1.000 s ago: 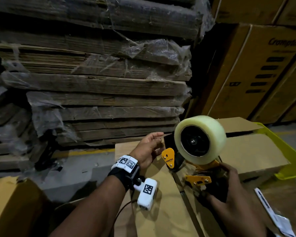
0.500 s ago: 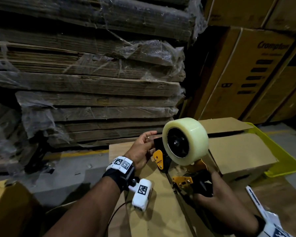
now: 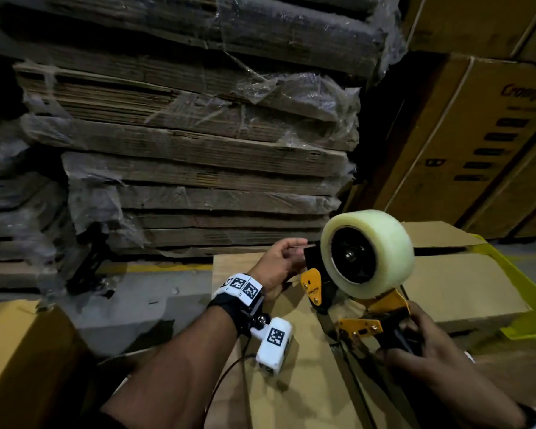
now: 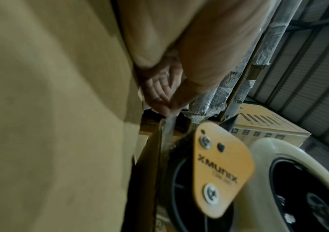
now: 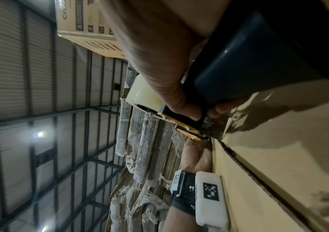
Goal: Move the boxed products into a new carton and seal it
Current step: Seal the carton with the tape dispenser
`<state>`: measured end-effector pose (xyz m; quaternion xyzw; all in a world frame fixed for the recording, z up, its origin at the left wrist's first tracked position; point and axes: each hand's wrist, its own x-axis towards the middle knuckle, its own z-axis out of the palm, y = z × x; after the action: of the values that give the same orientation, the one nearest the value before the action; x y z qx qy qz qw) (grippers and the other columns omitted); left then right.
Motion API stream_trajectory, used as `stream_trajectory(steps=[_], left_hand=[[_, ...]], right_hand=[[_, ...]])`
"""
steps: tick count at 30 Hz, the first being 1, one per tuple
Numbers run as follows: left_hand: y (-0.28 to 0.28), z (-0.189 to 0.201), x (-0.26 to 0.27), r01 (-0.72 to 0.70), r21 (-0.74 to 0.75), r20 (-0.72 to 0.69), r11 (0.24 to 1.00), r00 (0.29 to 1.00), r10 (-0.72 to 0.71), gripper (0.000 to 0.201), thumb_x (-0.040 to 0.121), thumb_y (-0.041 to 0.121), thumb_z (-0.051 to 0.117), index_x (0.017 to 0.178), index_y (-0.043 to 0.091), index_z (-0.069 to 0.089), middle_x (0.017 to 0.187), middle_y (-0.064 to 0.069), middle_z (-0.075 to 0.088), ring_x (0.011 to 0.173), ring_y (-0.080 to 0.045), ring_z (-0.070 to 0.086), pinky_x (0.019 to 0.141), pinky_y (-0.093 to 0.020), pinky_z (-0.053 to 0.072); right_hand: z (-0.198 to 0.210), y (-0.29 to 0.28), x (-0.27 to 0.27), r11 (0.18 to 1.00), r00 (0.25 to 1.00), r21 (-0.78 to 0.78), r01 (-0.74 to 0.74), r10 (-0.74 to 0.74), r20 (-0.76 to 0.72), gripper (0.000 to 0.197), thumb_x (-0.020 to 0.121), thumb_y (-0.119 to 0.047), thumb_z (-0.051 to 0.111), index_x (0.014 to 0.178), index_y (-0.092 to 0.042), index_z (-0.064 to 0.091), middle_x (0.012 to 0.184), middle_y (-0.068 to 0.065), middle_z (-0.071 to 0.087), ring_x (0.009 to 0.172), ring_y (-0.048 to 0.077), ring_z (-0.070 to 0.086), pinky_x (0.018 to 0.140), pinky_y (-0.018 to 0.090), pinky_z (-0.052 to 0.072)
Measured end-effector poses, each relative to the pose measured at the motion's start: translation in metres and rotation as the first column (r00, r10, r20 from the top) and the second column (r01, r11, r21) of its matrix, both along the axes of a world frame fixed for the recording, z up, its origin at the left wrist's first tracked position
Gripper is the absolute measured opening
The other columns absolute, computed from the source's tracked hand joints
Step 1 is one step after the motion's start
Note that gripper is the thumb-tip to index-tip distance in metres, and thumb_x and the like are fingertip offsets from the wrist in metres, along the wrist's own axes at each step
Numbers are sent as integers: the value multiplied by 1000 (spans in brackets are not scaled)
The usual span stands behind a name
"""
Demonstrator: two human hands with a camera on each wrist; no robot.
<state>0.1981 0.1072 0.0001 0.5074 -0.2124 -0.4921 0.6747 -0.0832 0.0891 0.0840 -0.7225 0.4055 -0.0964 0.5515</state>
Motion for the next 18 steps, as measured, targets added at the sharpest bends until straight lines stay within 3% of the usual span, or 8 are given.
stream_trajectory(steps=[4,7,8,12,14,16,18], left_hand=[[0,-3,-3,-44,0,139,999,989,44,49,85,-11,66,124,16,55,111,-8,58,84,-17,62,67,-27,56],[-2,-2,-7,-79,24,178,997,981,73,49,85,-10,66,121,22,55,111,-6,56,80,-16,61,77,-39,58],[-2,-2,-8,-93,24,190,995,978,87,48,85,-9,66,119,23,55,109,-5,55,78,-16,59,74,-39,56],[-2,1,-10,-92,19,178,996,980,87,49,88,-11,62,128,15,51,103,-1,51,74,-11,55,53,-21,52],[-3,0,-10,-87,22,174,996,981,82,51,88,-13,61,131,11,49,101,-1,50,72,-10,55,49,-17,51],[-3,1,-11,-86,22,168,996,982,81,50,87,-14,62,127,12,50,100,-2,51,73,-10,55,49,-18,51],[-3,1,-11,-92,28,139,995,986,87,50,85,-15,63,123,15,51,100,-5,52,75,-13,57,49,-19,52]], right_hand=[[2,-1,-7,998,1000,60,23,-23,11,107,34,-51,92,130,-41,46,117,-4,66,112,14,61,99,49,47],[-1,3,-3,993,999,118,23,-28,41,97,49,-34,93,133,-34,46,114,-5,69,106,12,65,88,35,50],[-3,5,-2,992,998,123,16,-24,57,91,53,-25,92,132,-32,46,111,-6,70,102,10,66,82,31,50],[-1,16,3,977,985,212,25,-61,163,63,72,-1,80,118,-30,49,89,-12,75,79,1,70,62,17,51],[3,22,5,978,984,211,1,-39,177,79,52,-21,93,117,-30,50,91,-11,75,81,1,70,64,15,51],[1,23,6,985,984,174,-5,-26,176,94,32,-32,93,115,-35,51,96,-10,74,86,0,69,72,20,46],[4,24,8,981,983,189,38,-71,170,82,40,-21,85,114,-36,51,99,-7,72,84,-3,68,72,20,43]])
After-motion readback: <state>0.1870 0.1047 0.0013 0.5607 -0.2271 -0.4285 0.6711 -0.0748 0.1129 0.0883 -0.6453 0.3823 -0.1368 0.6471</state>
